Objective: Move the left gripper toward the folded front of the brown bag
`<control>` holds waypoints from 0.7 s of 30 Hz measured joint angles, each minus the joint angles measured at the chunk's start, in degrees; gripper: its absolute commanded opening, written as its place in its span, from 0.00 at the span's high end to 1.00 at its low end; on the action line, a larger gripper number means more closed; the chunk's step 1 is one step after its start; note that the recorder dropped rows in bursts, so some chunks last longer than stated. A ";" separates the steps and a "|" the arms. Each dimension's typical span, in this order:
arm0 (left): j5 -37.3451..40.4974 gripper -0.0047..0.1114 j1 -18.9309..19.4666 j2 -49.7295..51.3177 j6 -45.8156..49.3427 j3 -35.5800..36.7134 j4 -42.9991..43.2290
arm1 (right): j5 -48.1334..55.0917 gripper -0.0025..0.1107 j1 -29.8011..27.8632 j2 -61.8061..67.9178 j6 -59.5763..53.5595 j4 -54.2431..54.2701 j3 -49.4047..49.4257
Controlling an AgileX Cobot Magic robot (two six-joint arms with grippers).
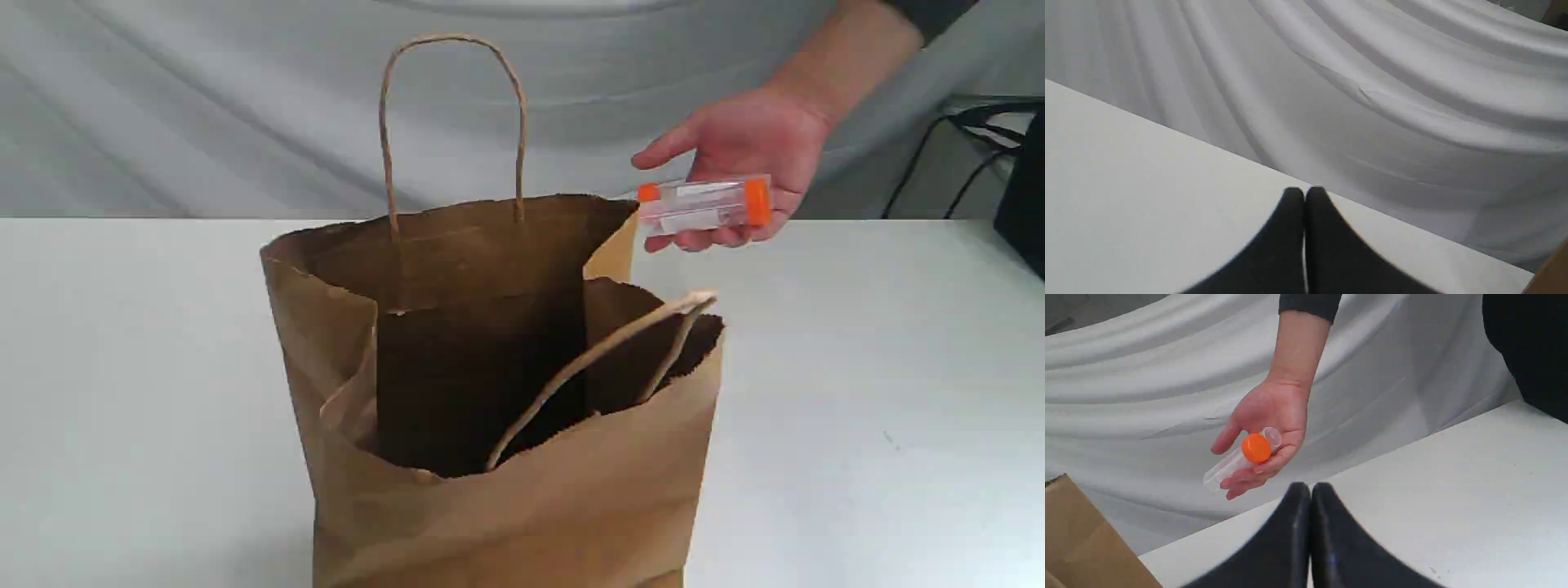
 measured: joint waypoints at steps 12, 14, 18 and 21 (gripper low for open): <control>6.25 0.96 0.00 -0.03 1.36 -7.09 -2.13 | 0.48 0.98 0.00 0.00 0.10 0.00 0.00; 8.51 0.96 0.00 -0.13 3.99 -11.03 -3.47 | 0.48 0.98 0.00 0.00 0.10 0.00 0.00; 16.99 0.96 0.00 2.61 17.15 -18.47 -11.23 | 0.48 0.98 0.00 0.00 0.10 0.00 0.00; 26.53 0.96 0.00 8.36 32.23 -23.88 -22.91 | 0.59 0.98 0.00 0.00 0.10 0.00 0.00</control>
